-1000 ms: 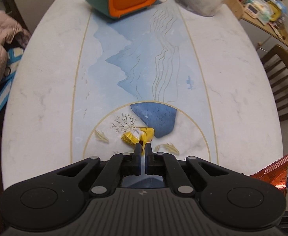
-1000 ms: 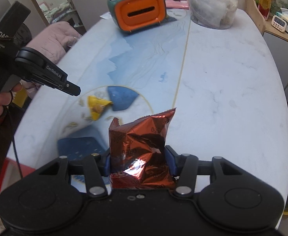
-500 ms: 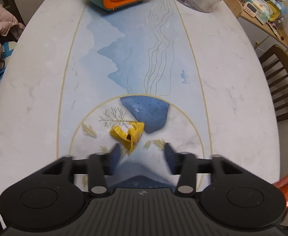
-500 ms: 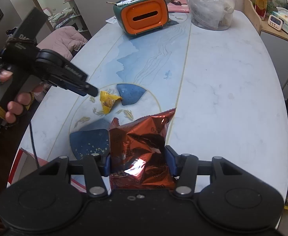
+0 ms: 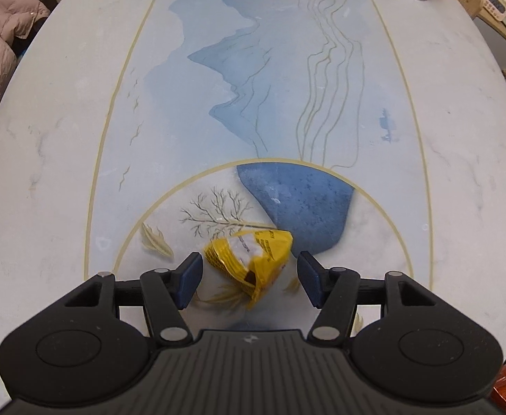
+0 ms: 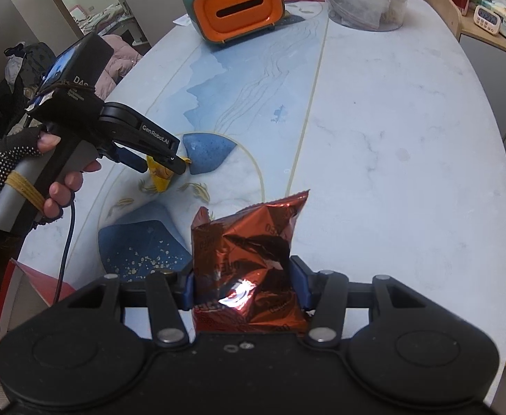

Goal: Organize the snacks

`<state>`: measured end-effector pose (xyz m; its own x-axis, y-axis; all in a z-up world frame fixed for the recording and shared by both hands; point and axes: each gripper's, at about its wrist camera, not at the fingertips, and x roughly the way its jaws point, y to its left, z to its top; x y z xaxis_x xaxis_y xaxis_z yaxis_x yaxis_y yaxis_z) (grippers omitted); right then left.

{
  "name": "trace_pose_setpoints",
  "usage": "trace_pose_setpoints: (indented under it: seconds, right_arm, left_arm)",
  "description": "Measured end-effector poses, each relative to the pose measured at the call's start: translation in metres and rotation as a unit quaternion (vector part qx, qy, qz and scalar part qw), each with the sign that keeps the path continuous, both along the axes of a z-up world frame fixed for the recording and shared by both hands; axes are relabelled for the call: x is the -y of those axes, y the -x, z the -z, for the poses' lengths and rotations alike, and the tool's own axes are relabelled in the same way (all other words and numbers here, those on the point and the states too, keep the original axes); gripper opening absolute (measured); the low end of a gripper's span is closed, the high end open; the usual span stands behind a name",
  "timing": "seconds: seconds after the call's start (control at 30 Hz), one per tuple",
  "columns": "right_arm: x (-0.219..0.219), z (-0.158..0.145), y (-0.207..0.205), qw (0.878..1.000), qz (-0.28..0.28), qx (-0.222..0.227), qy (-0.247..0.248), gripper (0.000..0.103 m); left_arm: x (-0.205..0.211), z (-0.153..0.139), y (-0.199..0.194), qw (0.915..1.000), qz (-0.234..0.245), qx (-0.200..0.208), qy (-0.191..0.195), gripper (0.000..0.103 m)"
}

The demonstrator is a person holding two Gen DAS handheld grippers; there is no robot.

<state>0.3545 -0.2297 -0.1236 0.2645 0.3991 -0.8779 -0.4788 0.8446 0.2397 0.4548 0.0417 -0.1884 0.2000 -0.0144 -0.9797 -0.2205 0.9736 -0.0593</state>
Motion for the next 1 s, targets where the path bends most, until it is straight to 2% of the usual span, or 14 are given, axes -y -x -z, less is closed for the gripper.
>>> trace_pose_setpoints:
  seconds: [0.1, 0.17, 0.23, 0.3, 0.37, 0.57, 0.73, 1.0]
  right_arm:
    - [0.0, 0.0, -0.001, 1.0, -0.001, -0.002, -0.001, 0.051]
    - [0.0, 0.0, -0.002, 1.0, -0.001, -0.002, -0.001, 0.051]
    - [0.001, 0.0, -0.001, 1.0, -0.001, -0.002, -0.001, 0.051]
    - [0.001, 0.0, -0.001, 1.0, 0.001, -0.002, 0.0, 0.051]
    - [0.001, -0.001, 0.0, 1.0, 0.002, -0.002, 0.0, 0.05]
    - [0.001, -0.01, 0.006, 1.0, 0.007, 0.004, 0.0, 0.05]
    - [0.0, -0.025, 0.018, 1.0, 0.009, 0.015, -0.008, 0.05]
    - [-0.006, -0.067, 0.056, 0.999, 0.009, 0.04, -0.022, 0.05]
  left_arm:
    - [-0.001, 0.003, -0.001, 1.0, -0.006, 0.0, -0.004, 0.058]
    - [-0.001, 0.004, -0.001, 0.9999, -0.008, 0.002, -0.008, 0.053]
    - [-0.002, 0.003, 0.001, 0.9999, -0.012, 0.005, -0.008, 0.051]
    - [-0.003, 0.002, 0.002, 0.9998, -0.017, 0.007, -0.004, 0.048]
    - [-0.006, 0.001, 0.003, 0.9997, -0.022, 0.01, 0.001, 0.039]
    - [-0.012, -0.015, 0.012, 0.9993, -0.029, 0.024, 0.006, 0.035]
    - [-0.016, -0.046, 0.033, 0.9986, -0.022, 0.044, 0.017, 0.034]
    - [-0.025, -0.116, 0.086, 0.9955, -0.009, 0.089, 0.031, 0.034]
